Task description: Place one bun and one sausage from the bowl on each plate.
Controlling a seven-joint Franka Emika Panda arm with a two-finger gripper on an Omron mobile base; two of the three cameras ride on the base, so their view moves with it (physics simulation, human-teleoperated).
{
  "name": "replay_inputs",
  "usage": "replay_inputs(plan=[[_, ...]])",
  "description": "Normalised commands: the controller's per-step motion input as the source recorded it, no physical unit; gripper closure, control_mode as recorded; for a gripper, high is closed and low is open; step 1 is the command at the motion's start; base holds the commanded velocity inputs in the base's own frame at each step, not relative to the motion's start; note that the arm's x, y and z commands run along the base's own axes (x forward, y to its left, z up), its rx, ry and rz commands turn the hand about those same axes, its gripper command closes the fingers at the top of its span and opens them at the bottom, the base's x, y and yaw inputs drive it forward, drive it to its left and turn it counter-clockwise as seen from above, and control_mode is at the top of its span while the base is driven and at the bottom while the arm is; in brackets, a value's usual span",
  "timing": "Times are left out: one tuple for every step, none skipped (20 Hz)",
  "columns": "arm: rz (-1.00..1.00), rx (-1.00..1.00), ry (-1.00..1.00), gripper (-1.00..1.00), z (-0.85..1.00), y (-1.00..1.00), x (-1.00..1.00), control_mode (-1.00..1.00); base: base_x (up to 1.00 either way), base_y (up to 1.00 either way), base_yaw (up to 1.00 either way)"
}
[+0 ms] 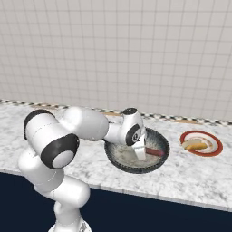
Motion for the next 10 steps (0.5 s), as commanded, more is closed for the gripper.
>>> replay_inputs(plan=[[-0.12,0.00,-0.27,1.00,1.00,-0.45,0.31,-1.00,0.00,0.00,0.00],[-0.10,0.00,-0.25,1.00,1.00,-0.53,0.40,-1.00,0.00,0.00,0.00],[-0.03,0.00,-0.17,1.00,1.00,-0.59,0.41,-1.00,0.00,0.00,0.00],[0.00,0.00,-0.10,1.00,0.72,-0.70,0.33,-1.00,0.00,0.00,0.00],[0.02,0.00,-0.02,1.00,0.32,-0.75,0.29,-1.00,0.00,0.00,0.00],[0.05,0.00,-0.01,1.00,0.39,-0.86,0.35,-1.00,0.00,0.00,0.00],[0.05,0.00,-0.01,1.00,0.55,-0.88,0.39,-1.00,0.00,0.00,0.00],[0.03,0.00,0.00,1.00,0.54,-0.79,0.44,-1.00,0.00,0.00,0.00],[0.04,0.00,0.00,1.00,0.32,-0.62,0.27,-1.00,0.00,0.00,0.00],[0.03,-0.02,0.00,1.00,0.00,-0.41,0.08,-1.00,0.00,0.00,0.00]])
